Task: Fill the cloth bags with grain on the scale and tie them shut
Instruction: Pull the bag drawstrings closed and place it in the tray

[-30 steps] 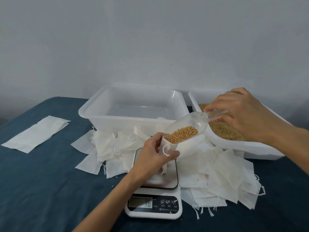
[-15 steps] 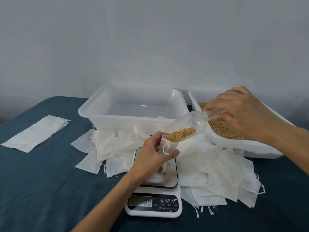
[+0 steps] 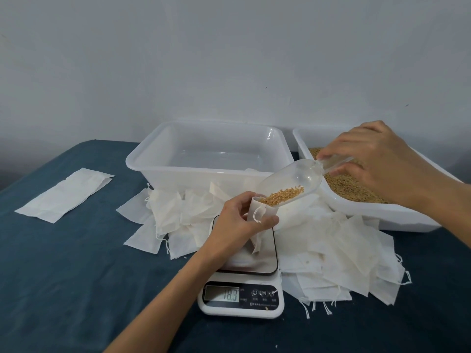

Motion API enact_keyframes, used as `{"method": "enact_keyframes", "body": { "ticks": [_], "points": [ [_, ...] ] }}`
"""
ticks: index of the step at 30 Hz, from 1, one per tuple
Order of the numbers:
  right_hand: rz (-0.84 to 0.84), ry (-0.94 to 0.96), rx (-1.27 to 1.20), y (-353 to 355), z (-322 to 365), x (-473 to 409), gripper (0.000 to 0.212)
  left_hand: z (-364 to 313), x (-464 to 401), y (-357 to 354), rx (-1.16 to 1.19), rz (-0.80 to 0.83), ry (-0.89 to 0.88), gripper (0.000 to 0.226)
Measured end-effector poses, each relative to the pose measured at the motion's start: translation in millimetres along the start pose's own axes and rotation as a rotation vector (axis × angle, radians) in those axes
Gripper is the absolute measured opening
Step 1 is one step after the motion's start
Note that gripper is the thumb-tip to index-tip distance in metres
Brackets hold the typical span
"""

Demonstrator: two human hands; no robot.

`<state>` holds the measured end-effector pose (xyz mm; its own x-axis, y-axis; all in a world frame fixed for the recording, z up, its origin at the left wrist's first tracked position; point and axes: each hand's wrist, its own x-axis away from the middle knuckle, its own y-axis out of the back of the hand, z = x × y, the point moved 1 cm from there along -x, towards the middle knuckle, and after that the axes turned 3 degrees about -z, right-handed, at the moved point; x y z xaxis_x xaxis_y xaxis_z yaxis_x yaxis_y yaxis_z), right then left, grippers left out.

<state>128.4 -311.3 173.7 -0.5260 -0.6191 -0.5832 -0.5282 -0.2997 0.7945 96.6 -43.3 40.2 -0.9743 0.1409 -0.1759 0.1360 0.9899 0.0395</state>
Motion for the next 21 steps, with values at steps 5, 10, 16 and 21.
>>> {"method": "enact_keyframes", "body": {
  "ticks": [5,10,16,21],
  "points": [
    [0.002,0.003,0.002,0.6,2.2,-0.5,0.040,1.3,-0.8,0.8,0.009,-0.007,-0.004,0.043],
    [-0.003,0.008,0.006,0.0,3.5,-0.1,0.039,0.9,-0.1,0.9,0.010,-0.004,0.001,0.045],
    [-0.012,0.013,0.009,0.5,2.5,1.0,0.038,-0.9,0.4,0.6,0.013,0.008,-0.004,0.043],
    [-0.008,0.011,0.009,-0.2,2.8,0.6,0.039,-1.2,0.1,1.0,0.015,0.003,0.002,0.039]
  ]
}}
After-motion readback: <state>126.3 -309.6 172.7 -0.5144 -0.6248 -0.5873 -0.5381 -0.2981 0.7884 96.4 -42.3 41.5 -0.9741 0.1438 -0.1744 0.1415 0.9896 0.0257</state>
